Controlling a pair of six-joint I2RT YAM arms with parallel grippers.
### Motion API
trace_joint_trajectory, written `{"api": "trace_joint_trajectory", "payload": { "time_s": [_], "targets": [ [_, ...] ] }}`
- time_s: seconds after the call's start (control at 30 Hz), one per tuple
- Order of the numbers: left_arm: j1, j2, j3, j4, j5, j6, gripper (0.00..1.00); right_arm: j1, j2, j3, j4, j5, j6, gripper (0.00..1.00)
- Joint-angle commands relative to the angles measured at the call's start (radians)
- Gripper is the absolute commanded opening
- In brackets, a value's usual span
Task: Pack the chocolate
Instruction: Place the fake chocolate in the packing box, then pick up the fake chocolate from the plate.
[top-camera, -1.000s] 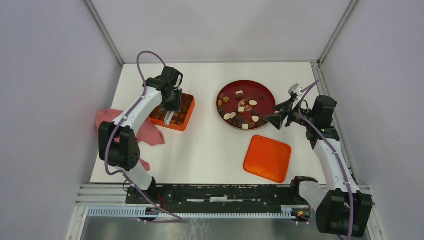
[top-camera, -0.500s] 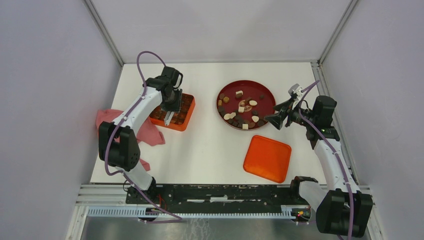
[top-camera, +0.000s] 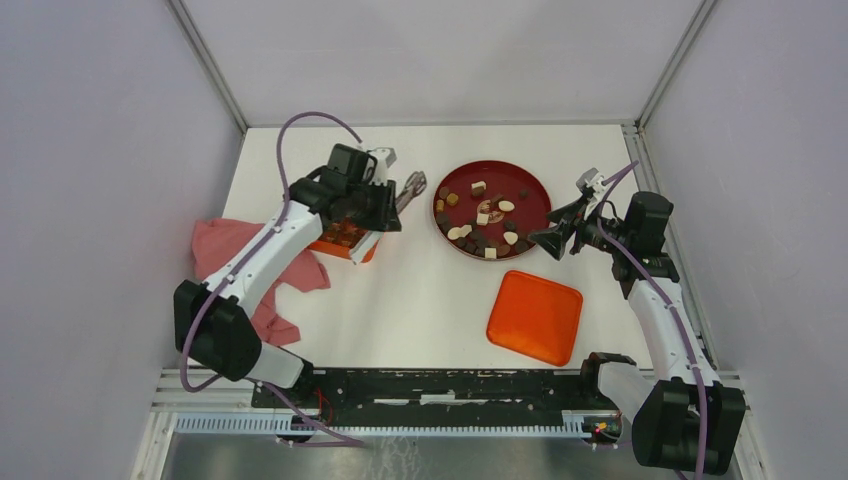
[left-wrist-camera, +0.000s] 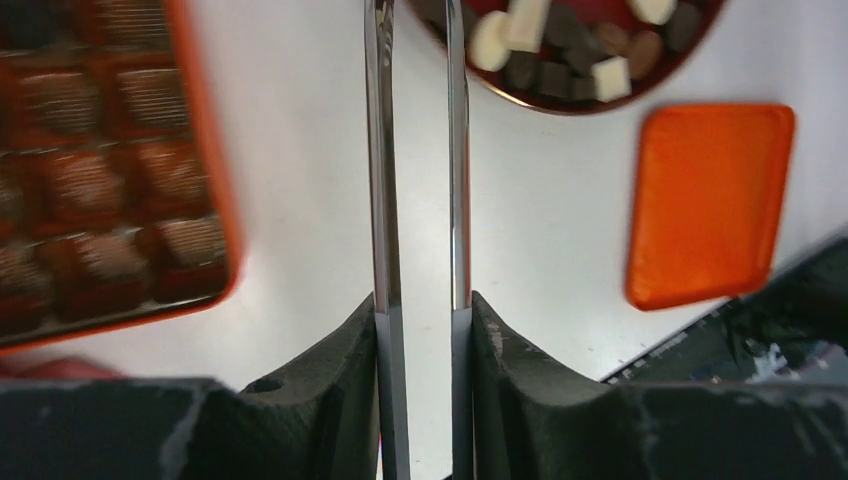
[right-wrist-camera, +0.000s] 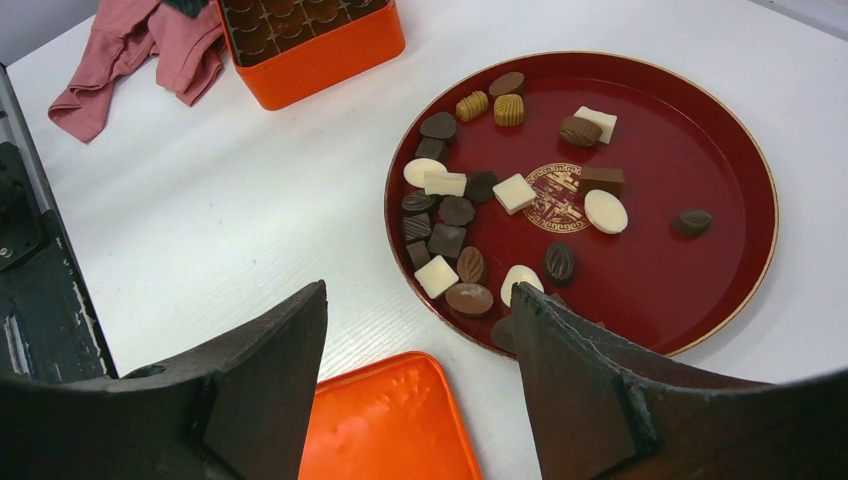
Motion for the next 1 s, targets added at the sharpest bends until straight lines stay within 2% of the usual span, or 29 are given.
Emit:
{"api": "trace_joint_trajectory", "payload": {
  "time_s": [0.0, 0.17, 0.47, 0.63, 0.97],
  "targets": [
    [-0.148, -0.002, -0.036, 0.203, 0.115, -0.117, 0.39, -0.002, -0.005, -0.003, 0.035, -0.017, -0.002, 0.73],
    [-0.282, 0.082, 0.011, 0.242, 0.024, -0.163, 0.39, -0.003, -0.006, -0.003, 0.035, -0.018, -0.002, 0.73],
    [-0.41, 0.284, 0.179, 0.133, -0.152, -0.166, 0.39, -0.003, -0.006, -0.001, 0.033, -0.018, -0.004, 0.73],
    [-0.45, 0.378, 0.275, 0.052, -0.259, -0.14, 0.4, -0.003, -0.006, -0.001, 0.033, -0.019, -0.004, 0.73],
    [-0.461, 0.509, 0.398, -0.046, -0.339, -0.091, 0.44, -0.003, -0.006, -0.001, 0.033, -0.019, -0.005, 0.73]
  ]
}}
